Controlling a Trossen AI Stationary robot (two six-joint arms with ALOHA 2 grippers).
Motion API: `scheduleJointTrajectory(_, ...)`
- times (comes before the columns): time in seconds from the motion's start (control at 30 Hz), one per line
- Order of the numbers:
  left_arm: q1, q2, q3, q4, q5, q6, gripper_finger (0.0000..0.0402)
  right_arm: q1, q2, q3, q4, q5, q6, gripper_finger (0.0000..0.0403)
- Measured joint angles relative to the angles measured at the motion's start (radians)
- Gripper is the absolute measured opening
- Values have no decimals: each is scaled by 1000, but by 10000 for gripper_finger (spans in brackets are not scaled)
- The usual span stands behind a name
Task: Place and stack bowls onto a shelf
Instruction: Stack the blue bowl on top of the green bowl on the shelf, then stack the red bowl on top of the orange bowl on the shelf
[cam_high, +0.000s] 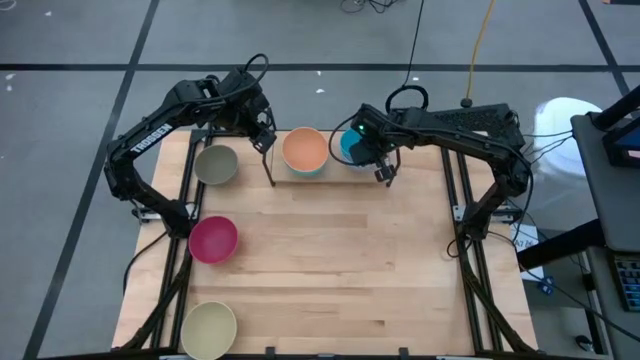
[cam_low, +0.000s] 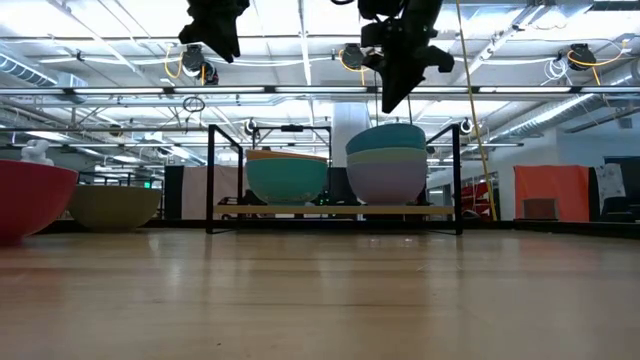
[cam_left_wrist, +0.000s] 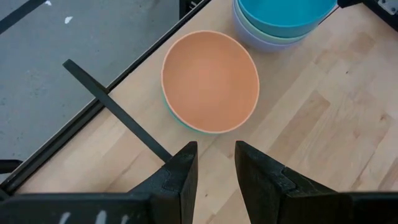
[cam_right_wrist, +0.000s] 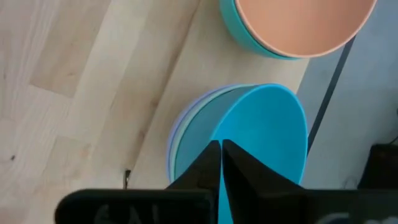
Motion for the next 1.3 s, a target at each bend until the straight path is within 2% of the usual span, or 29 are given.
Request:
scheduleJointTrajectory(0.4,0,0,0,0,0,1,113,-14,2,-145,66,9,16,0)
scheduleJointTrajectory(0.57,-1,0,0,-5,0,2,113,0,-10,-115,72,146,-9,0)
scheduleJointTrajectory(0.77,-18,0,0,-243,10,3,113,3,-100,-82,64,157,1,0)
scheduleJointTrajectory(0.83,-32,-2,-10,-252,14,-10,113,3,-141,-82,65,157,12,0)
scheduleJointTrajectory(1.0,-75,-27,-17,-251,66,-155,113,3,-248,-82,79,158,24,0)
scheduleJointTrajectory(1.13,-128,-30,-19,-248,64,-355,113,3,-328,-82,79,157,69,0)
scheduleJointTrajectory(1.3,-239,-34,-18,-250,4,-555,113,3,-410,-82,78,157,102,0)
